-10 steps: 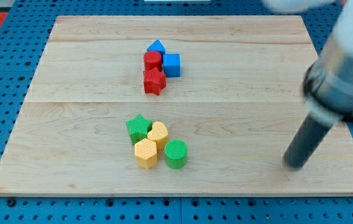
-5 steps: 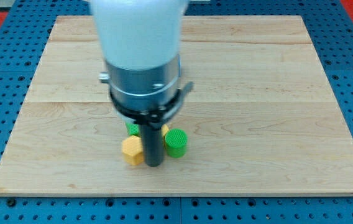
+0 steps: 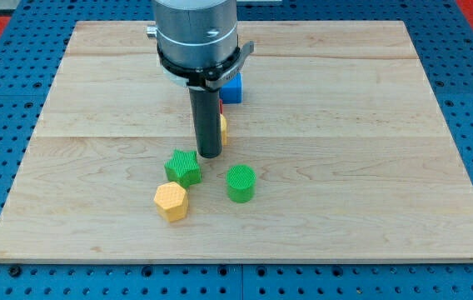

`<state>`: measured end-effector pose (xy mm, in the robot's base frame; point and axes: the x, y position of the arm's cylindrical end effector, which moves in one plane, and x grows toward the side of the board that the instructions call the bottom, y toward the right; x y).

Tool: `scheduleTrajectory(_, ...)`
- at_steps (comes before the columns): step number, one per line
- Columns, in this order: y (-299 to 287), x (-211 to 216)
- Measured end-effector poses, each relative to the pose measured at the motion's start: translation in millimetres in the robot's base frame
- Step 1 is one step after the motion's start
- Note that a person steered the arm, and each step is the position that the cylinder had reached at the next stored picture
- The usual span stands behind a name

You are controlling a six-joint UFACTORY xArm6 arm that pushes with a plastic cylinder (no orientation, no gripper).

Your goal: Push the yellow heart into the group of blocks at the center

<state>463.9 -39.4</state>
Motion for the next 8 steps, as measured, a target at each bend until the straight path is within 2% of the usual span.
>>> scheduleTrajectory(2,4,-47)
scheduleTrajectory(7,90,-49)
scheduleTrajectory(8,77,-60)
